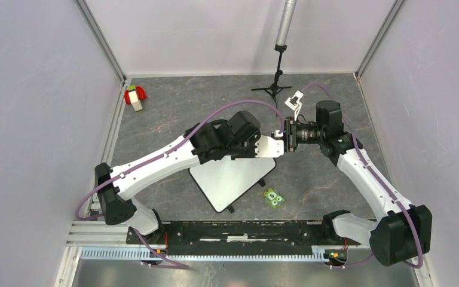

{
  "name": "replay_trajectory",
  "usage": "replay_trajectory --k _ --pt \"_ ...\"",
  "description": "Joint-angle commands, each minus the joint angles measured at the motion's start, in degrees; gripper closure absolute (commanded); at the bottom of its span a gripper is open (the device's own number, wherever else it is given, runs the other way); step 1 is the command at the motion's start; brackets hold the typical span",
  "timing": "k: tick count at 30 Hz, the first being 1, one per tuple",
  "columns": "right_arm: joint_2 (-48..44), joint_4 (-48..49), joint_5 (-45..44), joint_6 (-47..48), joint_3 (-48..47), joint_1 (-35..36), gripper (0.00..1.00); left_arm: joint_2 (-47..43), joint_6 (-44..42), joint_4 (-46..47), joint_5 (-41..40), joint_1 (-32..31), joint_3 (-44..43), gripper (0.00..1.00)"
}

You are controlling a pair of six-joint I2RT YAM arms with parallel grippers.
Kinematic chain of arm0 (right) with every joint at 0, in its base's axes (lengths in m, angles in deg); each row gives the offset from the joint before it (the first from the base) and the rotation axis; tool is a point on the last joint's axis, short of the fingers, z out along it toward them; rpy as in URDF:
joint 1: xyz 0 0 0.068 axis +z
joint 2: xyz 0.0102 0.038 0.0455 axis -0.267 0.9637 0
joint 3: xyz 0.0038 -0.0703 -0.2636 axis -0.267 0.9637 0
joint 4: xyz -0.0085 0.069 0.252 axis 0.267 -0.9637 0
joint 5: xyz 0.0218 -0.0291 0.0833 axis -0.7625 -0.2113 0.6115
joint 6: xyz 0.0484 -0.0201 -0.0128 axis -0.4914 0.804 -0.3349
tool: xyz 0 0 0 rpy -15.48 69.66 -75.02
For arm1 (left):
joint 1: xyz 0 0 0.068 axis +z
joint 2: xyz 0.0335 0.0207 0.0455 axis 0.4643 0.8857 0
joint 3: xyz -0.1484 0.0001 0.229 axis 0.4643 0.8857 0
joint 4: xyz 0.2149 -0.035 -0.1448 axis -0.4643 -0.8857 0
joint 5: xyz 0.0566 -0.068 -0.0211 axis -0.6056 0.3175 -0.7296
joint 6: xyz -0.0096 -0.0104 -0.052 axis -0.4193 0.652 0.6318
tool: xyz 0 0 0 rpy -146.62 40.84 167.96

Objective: Write a sentence on the whiteboard
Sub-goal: Open the whiteboard marker at the center of the board.

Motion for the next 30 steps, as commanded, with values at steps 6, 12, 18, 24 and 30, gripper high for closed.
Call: replay_trajectory --k 6,12,18,24,30 --pt "-1.4 3.3 -1.2 0.3 -0.4 0.3 0.65 -0.4 -0.1 1.8 1.9 -0.8 -1.8 0.98" --pt "-1.3 5.9 -1.6 -1.8 -0.2 0.3 0.64 -0.8 0.1 1.2 2.4 -1.2 -1.7 0.98" --pt "-1.8 6.8 -1.8 -2.4 0.0 0.3 0.69 -0.7 0.2 0.9 2.5 -1.7 -2.0 0.98" --pt "-2.0 6.1 -1.7 -1.4 0.1 0.3 0.94 -0.2 0.4 1.0 2.1 -2.0 -2.5 0.98" --pt "-1.5 3.7 -1.5 0.4 -2.0 -1.0 1.00 -1.4 0.1 1.0 1.0 -1.7 0.5 0.98"
